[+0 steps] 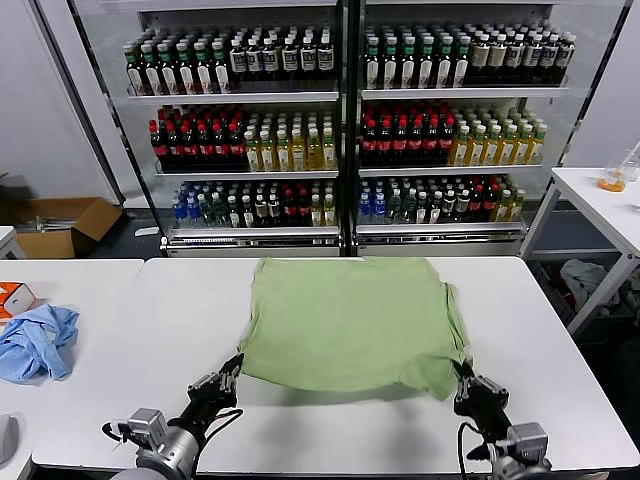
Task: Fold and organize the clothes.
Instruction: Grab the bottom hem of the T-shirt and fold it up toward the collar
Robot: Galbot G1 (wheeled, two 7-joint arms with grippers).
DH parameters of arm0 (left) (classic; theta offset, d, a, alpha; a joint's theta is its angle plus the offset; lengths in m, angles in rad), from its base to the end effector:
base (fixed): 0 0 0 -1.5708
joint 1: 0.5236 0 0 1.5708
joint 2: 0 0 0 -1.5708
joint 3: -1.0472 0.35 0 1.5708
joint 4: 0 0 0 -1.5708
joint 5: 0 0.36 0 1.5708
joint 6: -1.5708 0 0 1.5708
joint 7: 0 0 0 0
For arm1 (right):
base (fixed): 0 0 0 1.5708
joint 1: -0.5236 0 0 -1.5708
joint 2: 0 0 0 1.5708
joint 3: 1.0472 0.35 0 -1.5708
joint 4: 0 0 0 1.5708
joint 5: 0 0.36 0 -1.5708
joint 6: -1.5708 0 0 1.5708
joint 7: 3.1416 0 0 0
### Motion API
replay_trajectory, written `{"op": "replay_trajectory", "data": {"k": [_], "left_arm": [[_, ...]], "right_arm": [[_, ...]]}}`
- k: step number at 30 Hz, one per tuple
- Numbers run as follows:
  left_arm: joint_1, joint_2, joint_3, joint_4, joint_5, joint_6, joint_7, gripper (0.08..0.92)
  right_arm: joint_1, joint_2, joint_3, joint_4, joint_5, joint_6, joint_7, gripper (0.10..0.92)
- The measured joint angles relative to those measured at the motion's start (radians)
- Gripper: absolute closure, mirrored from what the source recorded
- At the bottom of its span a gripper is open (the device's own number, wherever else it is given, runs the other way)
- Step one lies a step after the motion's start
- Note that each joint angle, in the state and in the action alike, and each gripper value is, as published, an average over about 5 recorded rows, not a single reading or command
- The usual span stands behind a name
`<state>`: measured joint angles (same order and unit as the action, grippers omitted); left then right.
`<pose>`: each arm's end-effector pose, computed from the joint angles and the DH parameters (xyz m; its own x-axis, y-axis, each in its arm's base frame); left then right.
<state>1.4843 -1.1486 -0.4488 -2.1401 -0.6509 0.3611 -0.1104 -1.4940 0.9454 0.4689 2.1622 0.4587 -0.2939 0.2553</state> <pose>0.2098 0.0432 -0.2653 -0.9144 0.2658 0.3053 0.1856 0.9456 -0.2673 0.2127 -0.0741 -0.2467 -0.9673 -0.0860 0.2385 -0.1204 0.9837 -0.1337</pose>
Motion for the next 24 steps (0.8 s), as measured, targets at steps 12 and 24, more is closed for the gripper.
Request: {"op": "replay_trajectory", "data": {"k": [12, 24], "left_arm": [[-0.154, 0.013, 0.043, 0.126, -0.069, -0.003, -0.031, 0.916], [-0.309, -0.001, 0.107, 0.270, -0.067, -0.016, -0.034, 0.916]], "right_arm": [[0.195, -0.028, -0.064, -0.170, 0.038, 0.011, -0.008, 0.916], [0.309, -0.024, -0.125, -0.288, 0.030, 0.006, -0.012, 0.916]]}}
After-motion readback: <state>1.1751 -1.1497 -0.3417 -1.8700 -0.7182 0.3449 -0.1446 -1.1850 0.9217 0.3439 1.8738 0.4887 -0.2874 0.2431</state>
